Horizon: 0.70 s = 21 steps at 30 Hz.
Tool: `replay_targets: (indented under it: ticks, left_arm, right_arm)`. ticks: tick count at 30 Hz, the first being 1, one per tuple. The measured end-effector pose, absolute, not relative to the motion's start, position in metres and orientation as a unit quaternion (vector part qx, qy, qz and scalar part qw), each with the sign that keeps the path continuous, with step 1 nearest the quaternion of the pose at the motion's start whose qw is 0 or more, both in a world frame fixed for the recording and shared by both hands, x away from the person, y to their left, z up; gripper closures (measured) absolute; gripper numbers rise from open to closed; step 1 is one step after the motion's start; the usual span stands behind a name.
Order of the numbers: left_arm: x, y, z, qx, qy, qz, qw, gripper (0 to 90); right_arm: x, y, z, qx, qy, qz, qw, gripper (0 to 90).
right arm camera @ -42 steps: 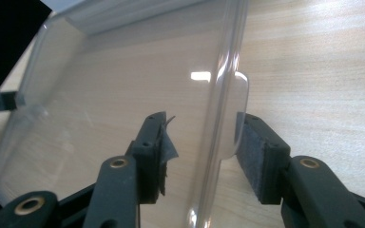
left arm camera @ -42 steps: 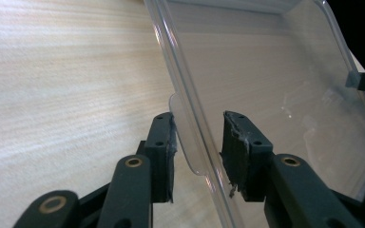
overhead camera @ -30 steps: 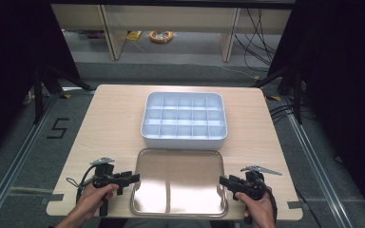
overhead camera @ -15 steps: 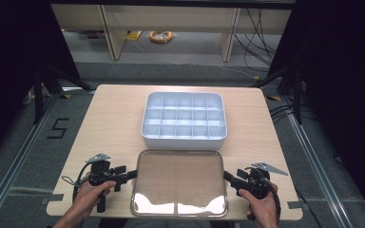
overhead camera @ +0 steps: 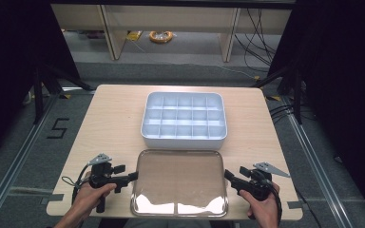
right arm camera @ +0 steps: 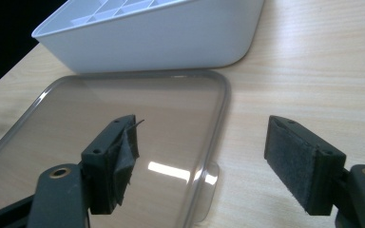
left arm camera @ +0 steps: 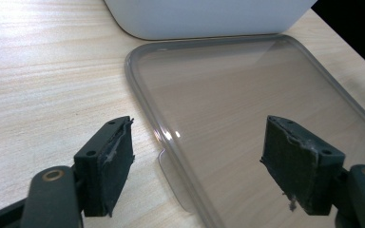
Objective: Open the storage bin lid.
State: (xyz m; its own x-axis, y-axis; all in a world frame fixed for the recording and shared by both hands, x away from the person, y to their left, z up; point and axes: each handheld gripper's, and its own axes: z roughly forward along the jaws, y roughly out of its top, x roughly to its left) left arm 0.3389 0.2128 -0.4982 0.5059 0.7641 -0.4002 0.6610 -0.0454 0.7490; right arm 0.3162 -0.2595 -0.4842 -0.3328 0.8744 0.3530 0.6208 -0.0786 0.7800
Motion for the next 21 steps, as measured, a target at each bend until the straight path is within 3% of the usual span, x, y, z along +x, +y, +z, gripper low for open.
replay_targets:
  ticks: [5,7,8,11,21]
  left_arm:
    - [0.335,0.212,-0.497,0.73,0.482,0.053,0.482,22.8]
    - [0.335,0.212,-0.497,0.729,0.479,0.051,0.486,22.5]
    - [0.335,0.212,-0.497,0.729,0.479,0.051,0.486,22.2]
    - [0.335,0.212,-0.497,0.729,0.482,0.051,0.484,22.1]
    - [0.331,0.214,-0.496,0.736,0.47,0.056,0.484,21.9]
  right_arm:
    - [0.311,-0.263,-0.483,0.562,0.662,0.475,0.143,26.6]
    - [0.307,-0.262,-0.482,0.575,0.655,0.475,0.123,26.1]
    - [0.309,-0.264,-0.484,0.559,0.665,0.474,0.143,25.8]
    - [0.303,-0.262,-0.481,0.571,0.662,0.47,0.123,25.1]
    - [0.287,-0.26,-0.481,0.545,0.682,0.467,0.14,23.8]
